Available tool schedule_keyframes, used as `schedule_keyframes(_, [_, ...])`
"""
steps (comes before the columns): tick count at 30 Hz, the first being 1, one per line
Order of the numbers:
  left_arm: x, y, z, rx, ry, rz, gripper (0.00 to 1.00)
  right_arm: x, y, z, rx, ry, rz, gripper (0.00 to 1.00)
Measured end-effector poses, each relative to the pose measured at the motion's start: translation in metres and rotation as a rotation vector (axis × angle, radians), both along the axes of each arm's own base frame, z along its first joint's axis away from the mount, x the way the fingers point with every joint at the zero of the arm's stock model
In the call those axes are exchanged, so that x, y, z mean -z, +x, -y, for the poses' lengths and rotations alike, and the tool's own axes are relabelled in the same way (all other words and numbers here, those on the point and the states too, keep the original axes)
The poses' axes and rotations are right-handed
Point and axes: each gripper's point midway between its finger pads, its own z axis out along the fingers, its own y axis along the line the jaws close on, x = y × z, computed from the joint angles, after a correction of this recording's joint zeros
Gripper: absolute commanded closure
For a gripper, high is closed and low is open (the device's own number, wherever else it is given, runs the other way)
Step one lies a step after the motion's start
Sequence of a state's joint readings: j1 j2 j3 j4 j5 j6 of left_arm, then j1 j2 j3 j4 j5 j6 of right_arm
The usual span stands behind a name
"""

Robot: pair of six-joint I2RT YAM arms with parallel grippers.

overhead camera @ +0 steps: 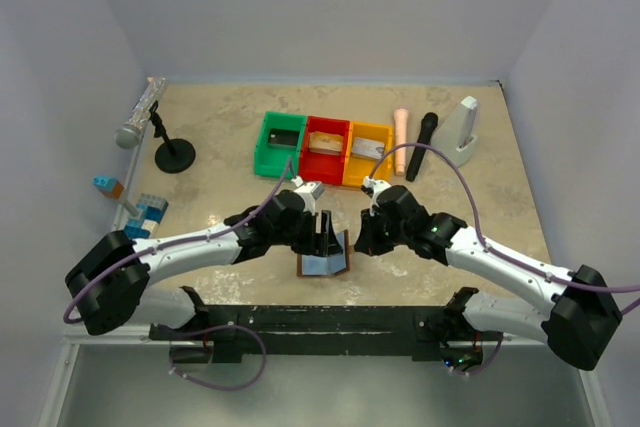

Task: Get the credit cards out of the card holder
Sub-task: Remove the credit card from the card holder.

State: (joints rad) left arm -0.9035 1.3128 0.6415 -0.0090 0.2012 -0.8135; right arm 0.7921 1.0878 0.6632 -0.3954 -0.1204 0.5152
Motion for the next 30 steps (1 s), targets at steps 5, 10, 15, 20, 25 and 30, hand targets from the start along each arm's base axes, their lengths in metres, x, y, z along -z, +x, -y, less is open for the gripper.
schedule_keyframes(5, [0.007, 0.001, 0.002, 0.003, 0.043, 0.002, 0.28, 0.001, -0.001, -0.001, -0.003, 0.0, -0.006, 1.0])
schedule_keyframes(10, [0.02, 0.003, 0.0, -0.007, 0.111, -0.012, 0.29, 0.001, -0.001, -0.001, -0.007, 0.003, -0.008, 1.0])
schedule_keyframes(15, [0.029, 0.004, -0.004, -0.021, 0.149, -0.019, 0.27, 0.0, -0.003, -0.003, -0.014, 0.011, -0.013, 1.0])
schedule_keyframes(20, [0.028, 0.007, -0.003, -0.03, 0.153, -0.011, 0.27, 0.0, -0.003, -0.004, -0.02, 0.017, -0.016, 1.0])
schedule_keyframes(25, [0.027, 0.006, 0.0, -0.025, 0.151, -0.006, 0.26, 0.002, -0.004, -0.004, -0.021, 0.012, -0.024, 1.0])
schedule_keyframes(30, [0.029, 0.005, 0.002, -0.018, 0.159, -0.008, 0.27, 0.004, -0.004, -0.004, -0.021, 0.007, -0.028, 1.0])
